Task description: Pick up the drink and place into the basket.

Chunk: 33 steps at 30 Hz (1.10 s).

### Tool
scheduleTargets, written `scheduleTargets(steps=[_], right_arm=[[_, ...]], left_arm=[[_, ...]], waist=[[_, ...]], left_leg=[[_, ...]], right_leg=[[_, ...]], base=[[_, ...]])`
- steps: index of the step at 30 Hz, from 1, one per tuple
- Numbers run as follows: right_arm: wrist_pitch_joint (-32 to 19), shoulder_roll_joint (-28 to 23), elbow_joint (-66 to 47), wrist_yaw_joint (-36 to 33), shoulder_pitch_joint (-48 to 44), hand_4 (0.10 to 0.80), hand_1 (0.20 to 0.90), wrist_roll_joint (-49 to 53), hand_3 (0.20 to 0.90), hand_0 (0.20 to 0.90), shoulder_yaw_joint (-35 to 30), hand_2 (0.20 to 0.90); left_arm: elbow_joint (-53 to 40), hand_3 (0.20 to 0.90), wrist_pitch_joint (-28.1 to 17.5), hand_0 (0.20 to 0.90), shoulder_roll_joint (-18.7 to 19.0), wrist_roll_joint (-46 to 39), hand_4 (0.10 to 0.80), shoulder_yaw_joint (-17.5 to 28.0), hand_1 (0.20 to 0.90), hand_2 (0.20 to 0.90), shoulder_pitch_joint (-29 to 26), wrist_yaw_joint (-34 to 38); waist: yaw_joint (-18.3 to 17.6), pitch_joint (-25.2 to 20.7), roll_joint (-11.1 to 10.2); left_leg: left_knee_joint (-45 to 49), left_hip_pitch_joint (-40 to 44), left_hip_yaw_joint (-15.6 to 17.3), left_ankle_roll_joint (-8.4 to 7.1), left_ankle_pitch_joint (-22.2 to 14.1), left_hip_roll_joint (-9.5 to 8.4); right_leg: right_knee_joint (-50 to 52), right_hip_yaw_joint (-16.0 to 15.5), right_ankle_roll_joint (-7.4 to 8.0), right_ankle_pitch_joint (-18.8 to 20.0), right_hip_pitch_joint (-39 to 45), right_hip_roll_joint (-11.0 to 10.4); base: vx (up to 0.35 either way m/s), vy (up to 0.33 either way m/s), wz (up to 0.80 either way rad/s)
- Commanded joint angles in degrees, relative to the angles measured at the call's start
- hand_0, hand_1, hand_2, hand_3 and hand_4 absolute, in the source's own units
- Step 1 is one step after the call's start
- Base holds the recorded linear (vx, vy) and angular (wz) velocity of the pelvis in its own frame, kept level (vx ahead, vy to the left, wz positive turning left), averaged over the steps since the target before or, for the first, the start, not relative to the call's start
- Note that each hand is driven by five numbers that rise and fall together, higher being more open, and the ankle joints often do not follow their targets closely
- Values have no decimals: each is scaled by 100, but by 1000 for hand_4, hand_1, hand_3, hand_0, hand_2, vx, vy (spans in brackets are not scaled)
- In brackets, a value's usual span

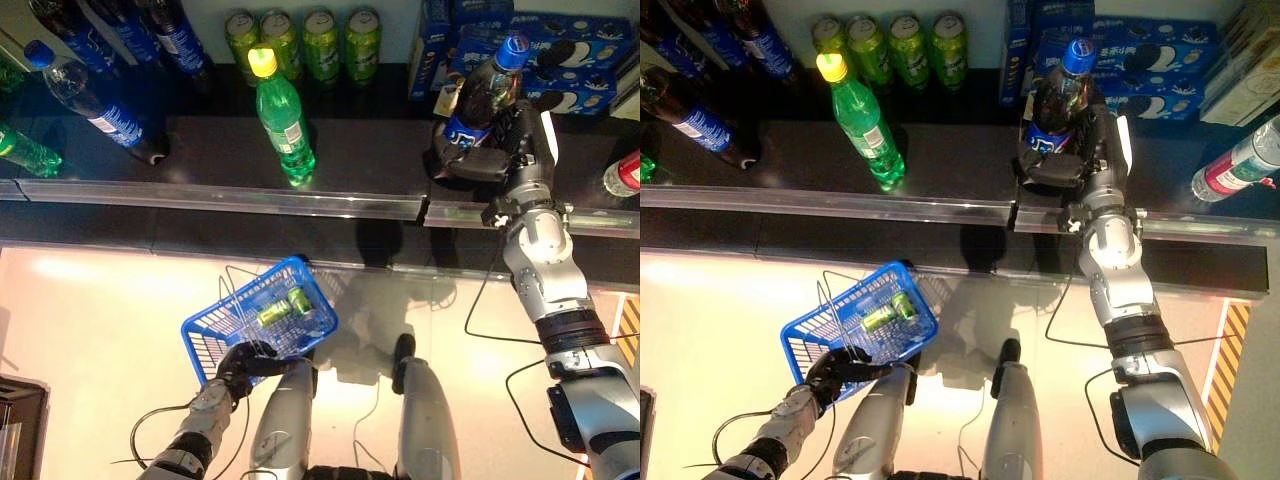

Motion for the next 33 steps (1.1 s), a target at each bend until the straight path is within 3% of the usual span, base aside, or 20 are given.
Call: scheduleTargets(steps=[1, 8, 9, 10, 33], right_arm=[[-420, -384, -208, 70, -864, 800, 900, 241, 900, 900, -136, 900], [-474, -281, -237, 155, -997, 800, 900, 233, 900, 900, -15, 900], [-478, -261, -261, 196, -992, 416, 571, 221, 516, 571, -14, 571], [-492, -246, -291, 239, -989, 100, 300, 210, 200, 300, -2, 300], [-801, -223, -404, -3, -1060, 100, 300, 23, 200, 300, 35, 300]], left_arm=[[-225, 200, -95, 300, 514, 67, 100, -277, 300, 300, 479, -262], [-216, 200, -97, 300, 513, 38, 100, -330, 300, 300, 436, -269], [-217, 200, -95, 300, 507, 50, 100, -316, 300, 300, 439, -268], [-223, 200, -85, 300, 508, 54, 100, -313, 300, 300, 431, -269], [-197, 200, -163, 300, 486, -53, 100, -345, 300, 300, 339, -194]], waist=[[163, -269, -99], [182, -263, -81], [183, -264, -80], [182, -267, -81], [138, -276, -97]], left_leg=[[134, -258, -74, 307, 308, -30], [104, -248, -68, 332, 297, -71], [100, -244, -70, 334, 295, -74], [90, -241, -64, 335, 294, -75], [-135, -154, -33, 357, 354, -36]], right_leg=[[-77, -85, -108, 6, 490, -250], [-44, -72, -97, 5, 440, -270], [-40, -67, -96, 5, 435, -271], [-43, -64, -93, 6, 429, -271], [-243, -57, -62, 76, 432, -260]], base=[[0, 0, 0], [-1, 13, 2], [0, 0, 0], [0, 0, 0], [-9, 0, 0]])
